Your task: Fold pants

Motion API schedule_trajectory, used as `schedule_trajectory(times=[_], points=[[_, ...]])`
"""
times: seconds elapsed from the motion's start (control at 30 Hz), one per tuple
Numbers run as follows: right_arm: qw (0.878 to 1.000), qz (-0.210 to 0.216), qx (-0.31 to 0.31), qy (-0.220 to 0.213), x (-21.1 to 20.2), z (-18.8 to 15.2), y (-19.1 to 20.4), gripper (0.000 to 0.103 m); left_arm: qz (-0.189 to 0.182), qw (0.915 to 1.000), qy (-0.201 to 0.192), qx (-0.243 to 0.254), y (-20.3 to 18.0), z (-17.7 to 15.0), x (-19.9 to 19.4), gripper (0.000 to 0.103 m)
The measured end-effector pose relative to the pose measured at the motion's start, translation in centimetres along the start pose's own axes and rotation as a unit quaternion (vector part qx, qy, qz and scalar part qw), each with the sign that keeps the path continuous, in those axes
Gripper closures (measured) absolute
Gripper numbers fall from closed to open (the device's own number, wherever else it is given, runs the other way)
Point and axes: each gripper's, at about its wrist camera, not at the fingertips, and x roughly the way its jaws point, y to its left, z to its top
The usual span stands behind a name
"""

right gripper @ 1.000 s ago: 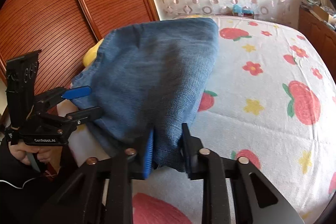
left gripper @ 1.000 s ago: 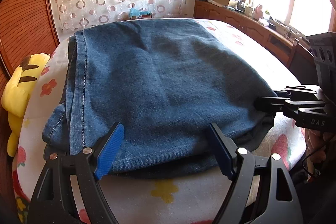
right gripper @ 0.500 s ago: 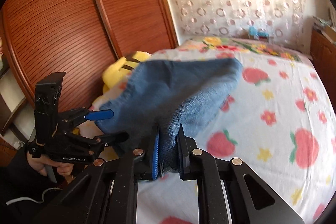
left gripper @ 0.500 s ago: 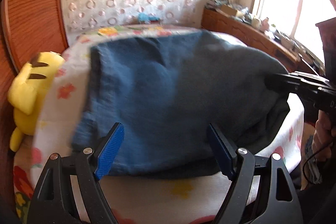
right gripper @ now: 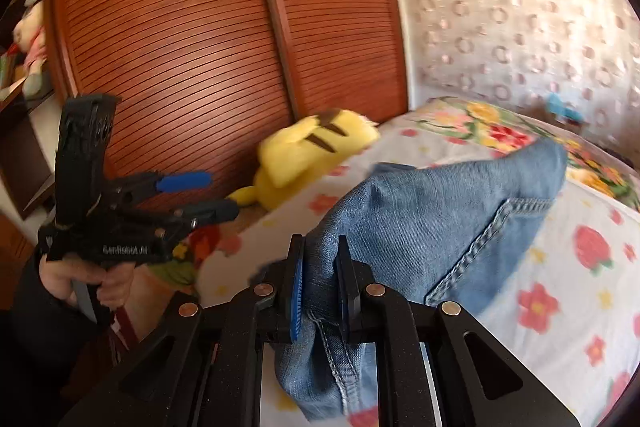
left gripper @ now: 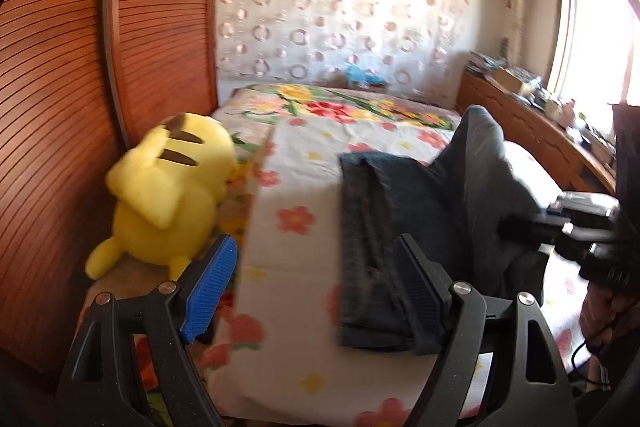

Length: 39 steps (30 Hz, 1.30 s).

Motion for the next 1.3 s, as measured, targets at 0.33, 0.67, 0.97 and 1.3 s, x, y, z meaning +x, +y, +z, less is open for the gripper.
schedule_trajectory(times=[0.33,0.67,0.97,1.3], points=[[0.992,0.074,0.026,0.099,9.3,-1.3,-0.8,0.089,0.033,0.9990,-0.009,-0.028,3.9,0.0,-0.4,0.022],[0.994,0.056,0.017,0.090,8.3,-1.2,-0.9,0.064,0.014,0.9998,0.000,-0.017,2.2,-0.2,0.5,0.022],[0.998,-0.048,0.003,0.049,5.6,0.3,-2.9,0.052,-0.031,0.9993,0.020,0.008,-1.7,-0.5,2.5,0.022],[0.992,-0.111,0.037,0.056,8.3,1.9,-8.2,0.036,-0.073,0.9947,0.072,-0.005,-3.0,-2.8,5.6,0.026]])
